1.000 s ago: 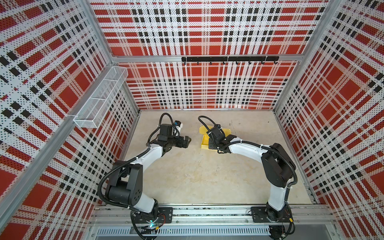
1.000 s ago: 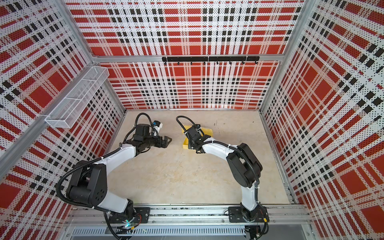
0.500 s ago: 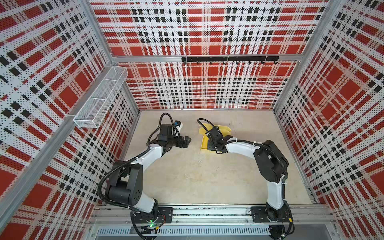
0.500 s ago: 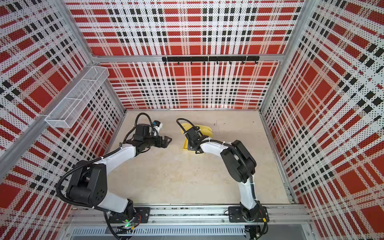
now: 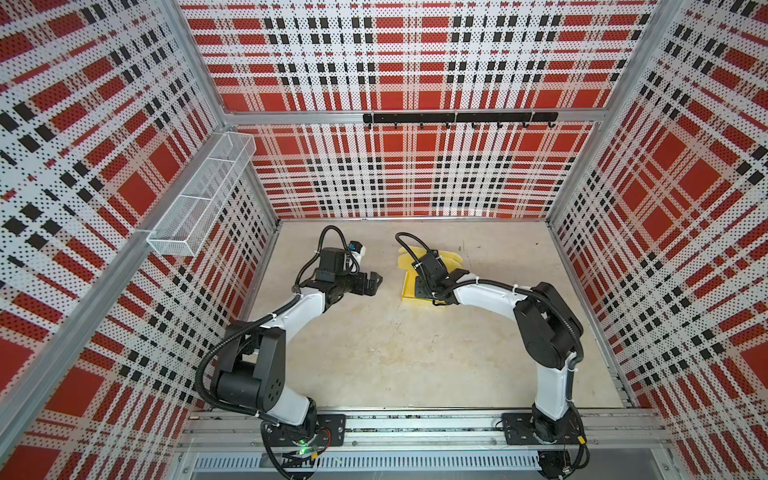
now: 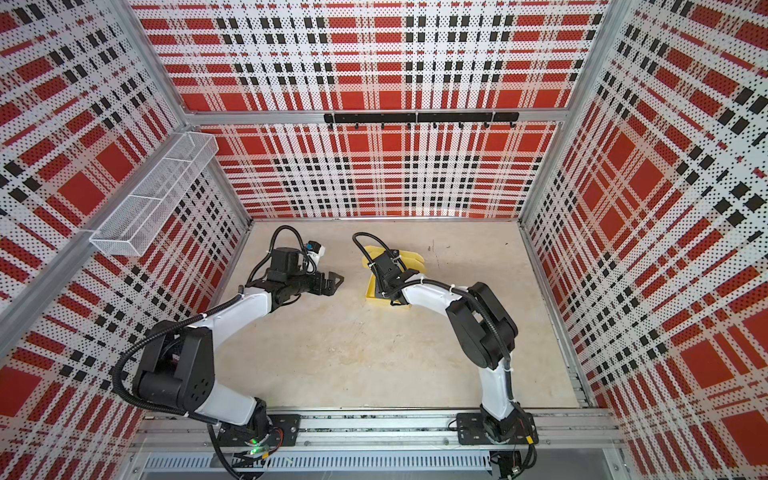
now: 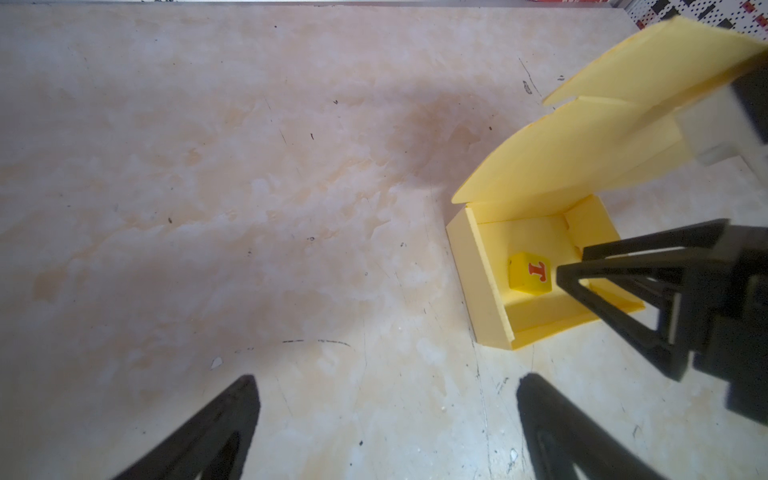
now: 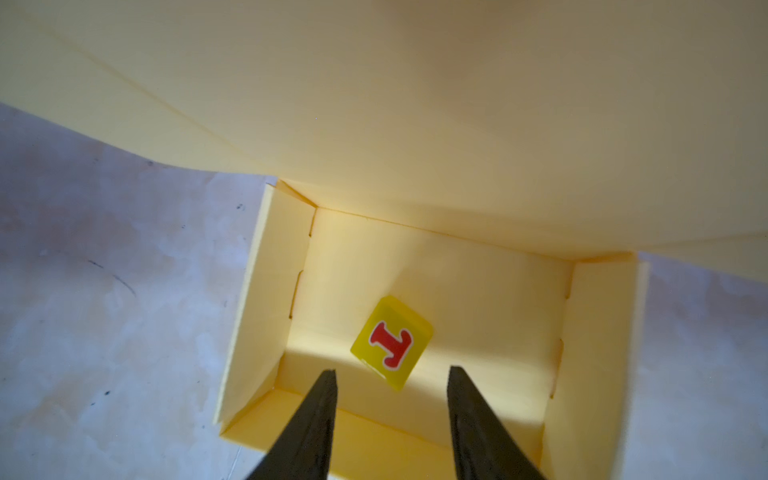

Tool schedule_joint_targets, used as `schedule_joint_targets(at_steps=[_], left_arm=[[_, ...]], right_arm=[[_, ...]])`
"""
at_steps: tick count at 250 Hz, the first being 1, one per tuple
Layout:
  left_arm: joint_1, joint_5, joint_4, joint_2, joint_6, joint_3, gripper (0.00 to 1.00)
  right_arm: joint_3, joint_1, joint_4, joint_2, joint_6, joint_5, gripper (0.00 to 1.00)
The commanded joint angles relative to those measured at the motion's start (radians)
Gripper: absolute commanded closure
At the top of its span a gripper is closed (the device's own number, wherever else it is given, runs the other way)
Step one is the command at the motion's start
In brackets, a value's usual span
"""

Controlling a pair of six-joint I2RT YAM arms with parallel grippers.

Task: Fold the paper box
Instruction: 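Open the right gripper to drop the T block and lift away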

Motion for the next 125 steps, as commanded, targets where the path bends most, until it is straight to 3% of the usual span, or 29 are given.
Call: schedule_joint_targets(at_steps=[1, 69, 125], left_arm=[[0.001, 0.016, 0.017, -0.023, 0.009, 0.011, 0.01], [-0.002, 0.034, 0.023, -0.024, 0.003, 0.034, 0.0], [0.015, 0.139, 0.004, -0.008, 0.037, 0.126, 0.03]], right_arm=[[-0.042, 0.003, 0.005, -0.116, 0.01, 0.026, 0.52], [-0.176, 0.006, -0.027, -0.318, 0.032, 0.079, 0.46], [-0.259, -0.009, -0.085, -0.455, 0.012, 0.12, 0.31]])
